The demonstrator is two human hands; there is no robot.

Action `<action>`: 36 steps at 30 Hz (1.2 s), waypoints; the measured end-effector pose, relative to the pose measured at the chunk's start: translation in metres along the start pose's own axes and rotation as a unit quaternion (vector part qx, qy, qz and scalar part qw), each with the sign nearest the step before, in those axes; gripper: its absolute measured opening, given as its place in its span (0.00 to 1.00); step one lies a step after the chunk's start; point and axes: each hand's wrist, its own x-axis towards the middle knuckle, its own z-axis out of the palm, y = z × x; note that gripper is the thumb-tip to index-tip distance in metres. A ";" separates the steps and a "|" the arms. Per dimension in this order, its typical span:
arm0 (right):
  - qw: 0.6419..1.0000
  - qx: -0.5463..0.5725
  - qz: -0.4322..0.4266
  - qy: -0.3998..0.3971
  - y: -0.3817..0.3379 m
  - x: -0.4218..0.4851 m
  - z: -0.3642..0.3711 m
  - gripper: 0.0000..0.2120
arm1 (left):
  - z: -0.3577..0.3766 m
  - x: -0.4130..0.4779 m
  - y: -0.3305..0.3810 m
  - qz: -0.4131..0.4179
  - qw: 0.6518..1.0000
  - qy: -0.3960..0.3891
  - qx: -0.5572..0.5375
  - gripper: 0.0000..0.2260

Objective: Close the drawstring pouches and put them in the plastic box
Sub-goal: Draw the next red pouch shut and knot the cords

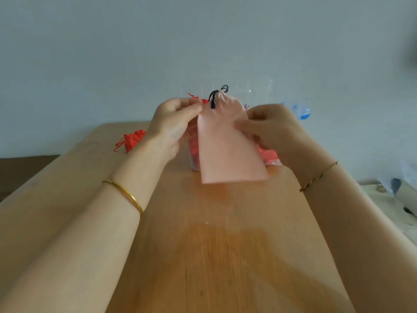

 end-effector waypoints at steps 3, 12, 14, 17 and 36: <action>1.000 0.008 0.004 0.028 -0.019 0.033 -0.014 0.07 | -0.004 0.020 0.012 0.019 0.998 0.055 -0.009 0.06; 0.965 -0.222 0.139 -0.026 -0.020 0.135 -0.032 0.17 | -0.053 0.081 -0.016 0.023 0.966 0.252 0.049 0.10; 0.939 -0.324 0.115 -0.027 -0.017 0.136 -0.026 0.15 | -0.069 0.087 -0.034 0.020 0.957 0.278 0.087 0.09; 0.933 -0.356 0.024 0.031 -0.024 0.136 -0.010 0.09 | -0.092 0.096 -0.066 -0.001 0.943 0.300 0.146 0.08; 0.972 -0.157 -0.169 -0.044 -0.023 0.042 0.072 0.07 | -0.139 0.109 -0.131 -0.084 0.733 -0.017 0.675 0.22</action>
